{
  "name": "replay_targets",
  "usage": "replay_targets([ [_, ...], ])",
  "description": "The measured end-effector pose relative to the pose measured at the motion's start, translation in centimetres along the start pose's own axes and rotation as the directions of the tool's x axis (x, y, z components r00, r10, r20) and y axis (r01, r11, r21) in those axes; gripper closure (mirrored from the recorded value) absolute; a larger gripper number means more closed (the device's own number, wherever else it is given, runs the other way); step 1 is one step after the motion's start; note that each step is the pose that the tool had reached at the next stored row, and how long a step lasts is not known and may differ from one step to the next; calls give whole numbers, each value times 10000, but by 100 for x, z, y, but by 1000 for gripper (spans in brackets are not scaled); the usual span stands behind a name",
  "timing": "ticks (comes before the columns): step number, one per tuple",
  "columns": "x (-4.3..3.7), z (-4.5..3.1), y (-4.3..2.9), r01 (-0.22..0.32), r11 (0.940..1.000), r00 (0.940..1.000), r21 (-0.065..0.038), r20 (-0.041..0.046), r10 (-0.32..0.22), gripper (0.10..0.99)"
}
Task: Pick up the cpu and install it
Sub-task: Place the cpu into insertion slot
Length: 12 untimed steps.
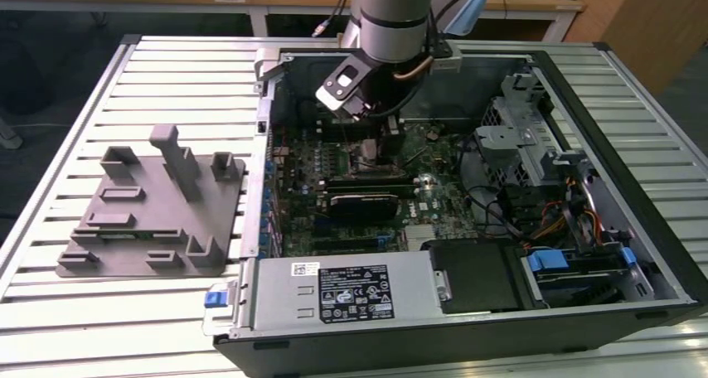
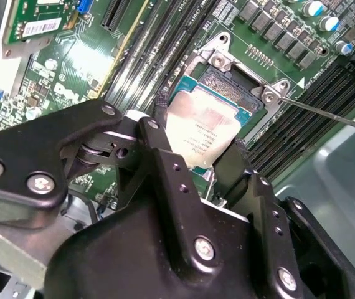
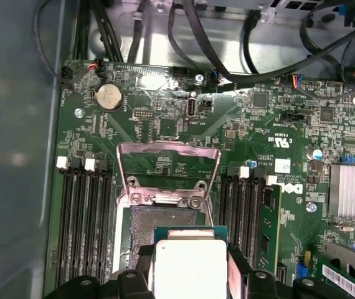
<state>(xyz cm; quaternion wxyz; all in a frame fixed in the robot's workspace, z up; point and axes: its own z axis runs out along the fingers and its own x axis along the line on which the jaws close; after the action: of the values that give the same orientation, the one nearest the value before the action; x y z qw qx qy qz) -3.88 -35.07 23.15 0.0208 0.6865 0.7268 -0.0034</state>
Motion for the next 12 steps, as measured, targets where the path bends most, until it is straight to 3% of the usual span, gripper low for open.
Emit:
replay_targets([
  [12,33,81,5,-42,10000,10000,16,69,42,541],
])
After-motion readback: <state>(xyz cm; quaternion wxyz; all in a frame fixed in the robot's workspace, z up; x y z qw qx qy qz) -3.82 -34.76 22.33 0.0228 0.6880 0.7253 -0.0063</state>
